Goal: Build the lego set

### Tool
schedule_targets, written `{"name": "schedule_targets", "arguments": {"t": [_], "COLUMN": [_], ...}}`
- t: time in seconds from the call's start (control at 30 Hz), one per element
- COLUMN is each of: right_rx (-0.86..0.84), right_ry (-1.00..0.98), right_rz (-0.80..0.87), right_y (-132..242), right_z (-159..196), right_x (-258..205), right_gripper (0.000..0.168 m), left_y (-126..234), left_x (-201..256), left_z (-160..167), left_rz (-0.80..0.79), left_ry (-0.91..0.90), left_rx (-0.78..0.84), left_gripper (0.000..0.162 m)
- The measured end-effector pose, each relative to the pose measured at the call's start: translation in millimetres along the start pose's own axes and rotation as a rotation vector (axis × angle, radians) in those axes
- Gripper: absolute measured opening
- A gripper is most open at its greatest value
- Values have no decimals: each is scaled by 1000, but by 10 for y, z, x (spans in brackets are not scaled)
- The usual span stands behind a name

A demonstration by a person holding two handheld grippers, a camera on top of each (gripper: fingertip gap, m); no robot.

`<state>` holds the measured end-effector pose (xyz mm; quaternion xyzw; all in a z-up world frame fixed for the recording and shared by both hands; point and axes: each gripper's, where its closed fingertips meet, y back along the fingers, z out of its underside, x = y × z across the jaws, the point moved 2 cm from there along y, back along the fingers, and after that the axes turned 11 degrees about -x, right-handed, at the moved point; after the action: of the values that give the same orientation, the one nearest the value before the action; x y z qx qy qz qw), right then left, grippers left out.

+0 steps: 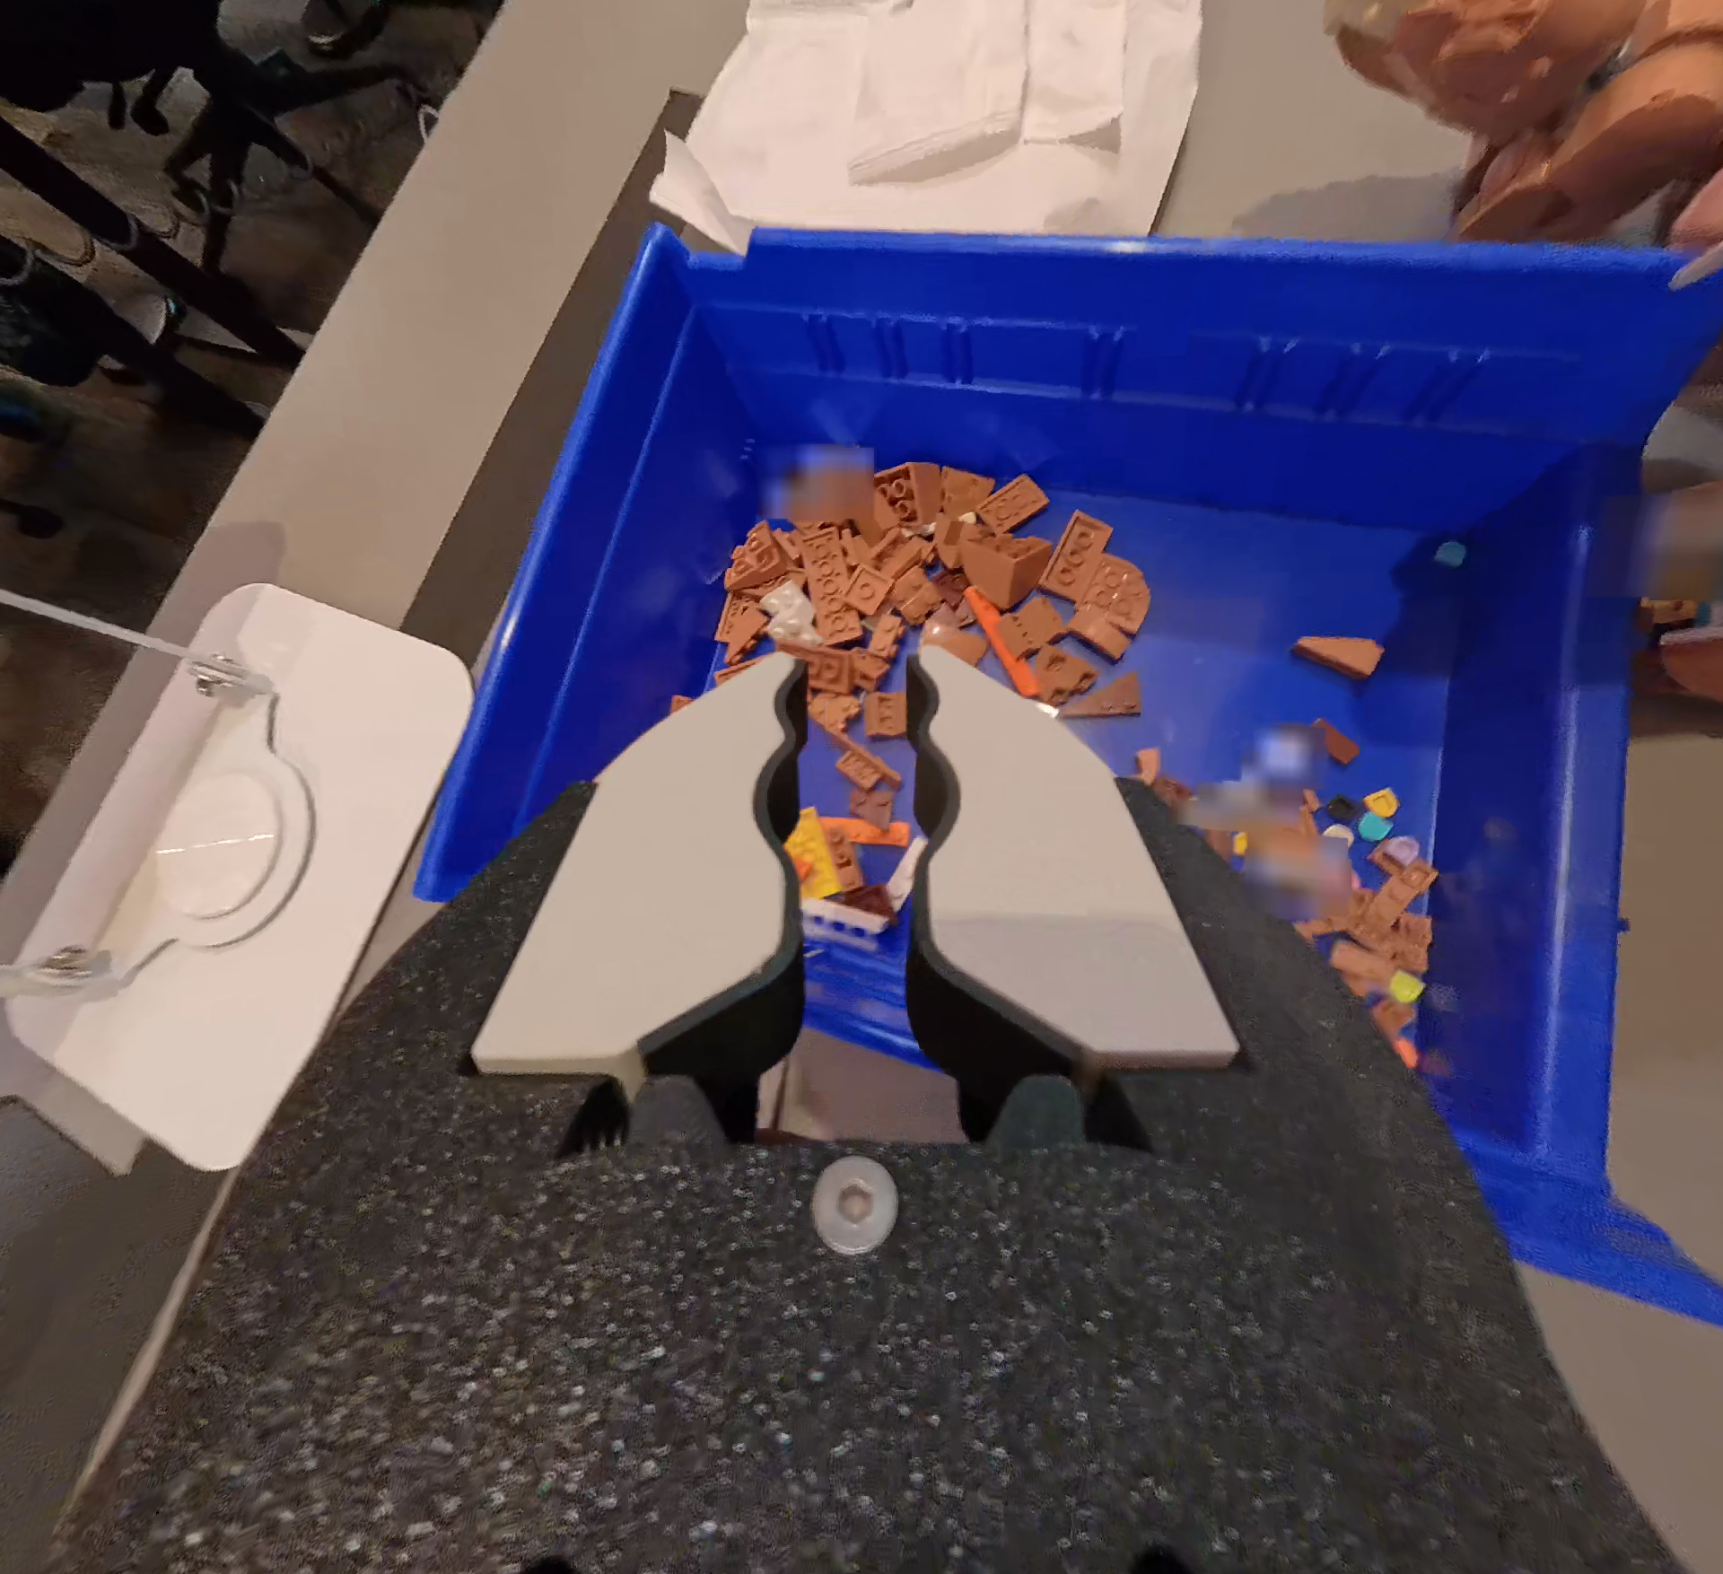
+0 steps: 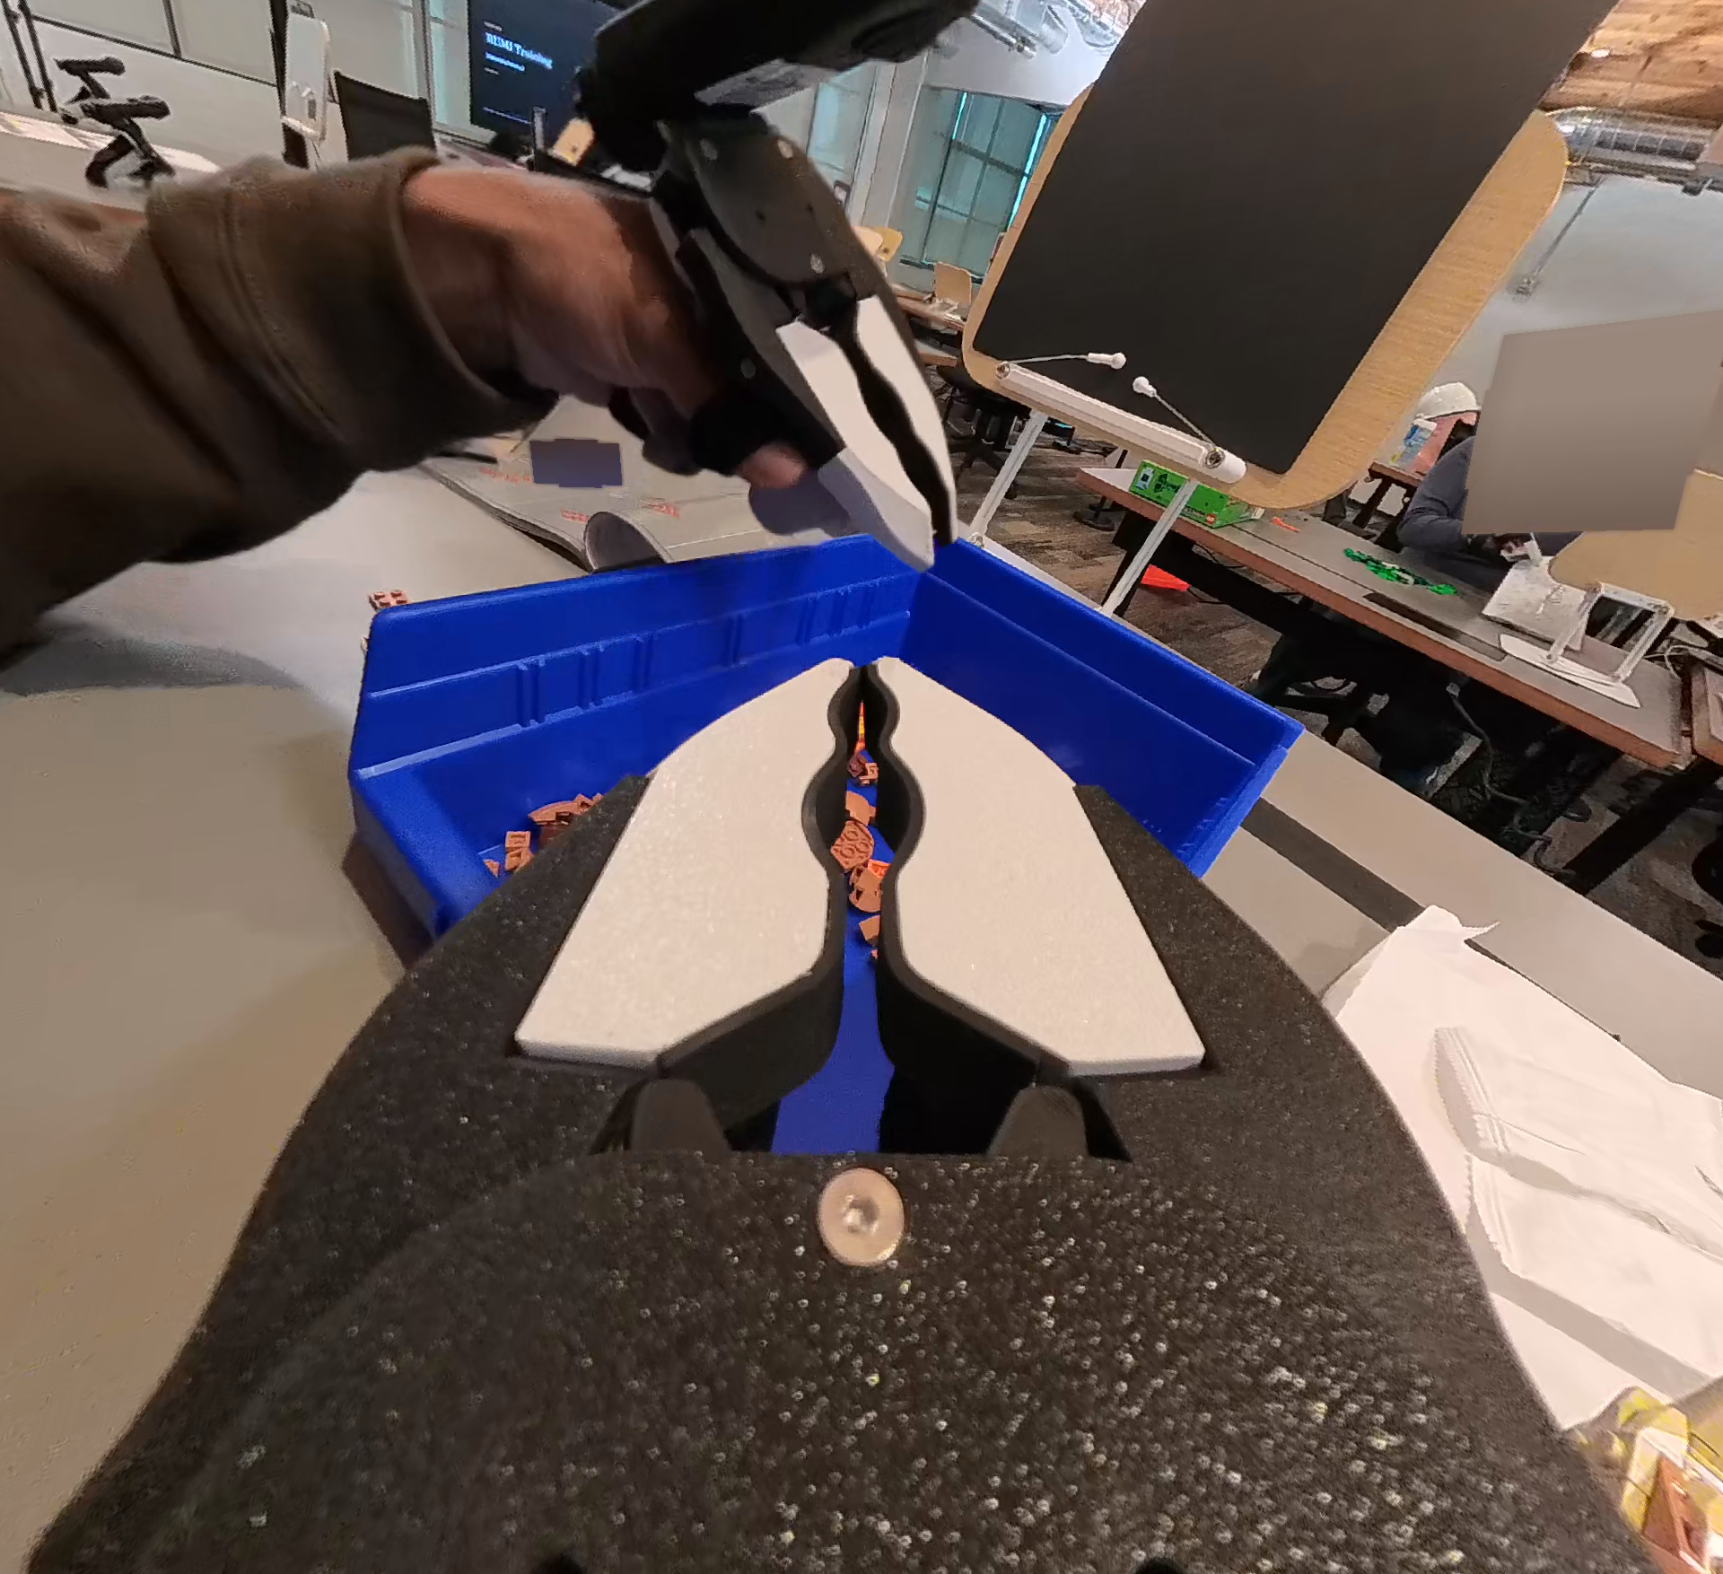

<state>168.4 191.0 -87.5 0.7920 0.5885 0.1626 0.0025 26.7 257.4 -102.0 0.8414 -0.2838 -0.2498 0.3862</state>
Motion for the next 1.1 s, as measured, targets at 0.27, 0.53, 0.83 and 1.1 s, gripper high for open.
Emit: {"name": "schedule_targets", "arguments": {"t": [0.27,0.53,0.83,1.1], "right_rx": [-1,-19,-21,-22], "right_ry": [13,30,34,37], "right_rz": [1,-15,-29,-34], "right_y": [5,-22,-25,-28], "right_z": [-13,10,5,5], "right_x": [-12,-64,-101,-115], "right_gripper": [0,0,0,0], "left_y": [-458,-997,-1261,-1346], "left_x": [-3,184,437,499], "left_z": [-59,-139,-117,-40], "left_rz": [85,232,368,386], "left_ry": [-273,-386,-424,-435], "left_rx": [-310,-406,-425,-469], "left_gripper": [34,36,35,28]}}
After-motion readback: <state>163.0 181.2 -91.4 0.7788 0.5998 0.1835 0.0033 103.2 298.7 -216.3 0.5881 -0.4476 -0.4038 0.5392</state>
